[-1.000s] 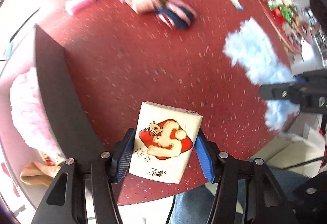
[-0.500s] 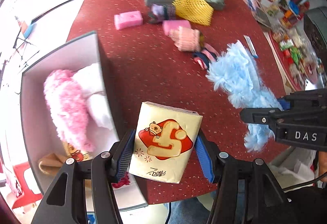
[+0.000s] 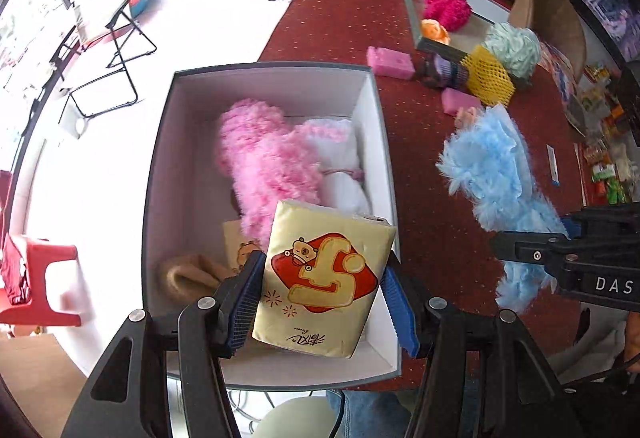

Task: Organize soft objects
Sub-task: 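Open right tool dropping blue toy into box while left releases tissue pack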

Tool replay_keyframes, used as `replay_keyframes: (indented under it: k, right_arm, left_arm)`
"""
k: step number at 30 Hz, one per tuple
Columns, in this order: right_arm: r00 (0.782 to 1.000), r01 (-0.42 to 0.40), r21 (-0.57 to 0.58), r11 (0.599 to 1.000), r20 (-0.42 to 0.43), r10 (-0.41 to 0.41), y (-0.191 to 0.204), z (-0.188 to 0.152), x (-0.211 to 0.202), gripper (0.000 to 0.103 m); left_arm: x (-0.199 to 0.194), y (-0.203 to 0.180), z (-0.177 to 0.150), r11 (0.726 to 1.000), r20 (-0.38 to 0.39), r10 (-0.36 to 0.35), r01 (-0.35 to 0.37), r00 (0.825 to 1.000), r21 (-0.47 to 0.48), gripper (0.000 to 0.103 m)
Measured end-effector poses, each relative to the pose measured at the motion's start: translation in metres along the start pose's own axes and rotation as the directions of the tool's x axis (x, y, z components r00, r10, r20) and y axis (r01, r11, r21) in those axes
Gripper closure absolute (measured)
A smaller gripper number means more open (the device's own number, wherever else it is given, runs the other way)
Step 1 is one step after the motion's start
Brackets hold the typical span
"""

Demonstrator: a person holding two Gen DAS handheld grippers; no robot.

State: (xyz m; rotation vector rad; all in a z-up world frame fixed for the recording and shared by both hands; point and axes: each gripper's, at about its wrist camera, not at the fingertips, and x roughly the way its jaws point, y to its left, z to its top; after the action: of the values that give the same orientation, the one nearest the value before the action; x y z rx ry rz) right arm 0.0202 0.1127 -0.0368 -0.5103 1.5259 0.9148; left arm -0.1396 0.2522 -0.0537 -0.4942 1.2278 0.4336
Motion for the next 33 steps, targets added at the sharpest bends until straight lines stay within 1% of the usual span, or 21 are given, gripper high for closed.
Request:
replay_keyframes:
  k: [4, 7, 12, 17, 23, 33]
  right_arm:
    - [1.000, -0.010, -0.067, 0.998, -0.009, 0.010, 0.026, 0.012, 0.005, 0.068]
    - [1.000, -0.019, -0.106, 0.994, -0.021, 0.017, 0.044, 0.020, 0.008, 0.068]
    - [0.999, -0.036, -0.170, 0.985, -0.027, 0.032, 0.074, 0.032, 0.012, 0.068]
    - [0.998, -0.048, -0.218, 0.975, -0.044, 0.040, 0.099, 0.040, 0.022, 0.068]
    - [0.998, -0.046, -0.231, 0.972, -0.062, 0.033, 0.113, 0.046, 0.031, 0.068]
    - [0.998, -0.033, -0.216, 0.976, -0.066, 0.019, 0.112, 0.054, 0.034, 0.068]
  left_arm:
    - [0.001, 0.024, -0.005, 0.997, 0.000, 0.030, -0.030, 1.000, -0.067, 0.044]
    - [0.002, 0.037, -0.009, 0.994, -0.008, 0.047, -0.048, 0.999, -0.099, 0.044]
    - [0.004, 0.048, -0.014, 0.991, -0.026, 0.059, -0.061, 0.998, -0.119, 0.044]
    - [0.009, 0.051, -0.017, 0.990, -0.046, 0.058, -0.063, 0.997, -0.124, 0.044]
    - [0.016, 0.052, -0.020, 0.991, -0.069, 0.062, -0.069, 0.996, -0.115, 0.044]
    - [0.025, 0.051, -0.019, 0.992, -0.096, 0.055, -0.065, 0.994, -0.111, 0.044]
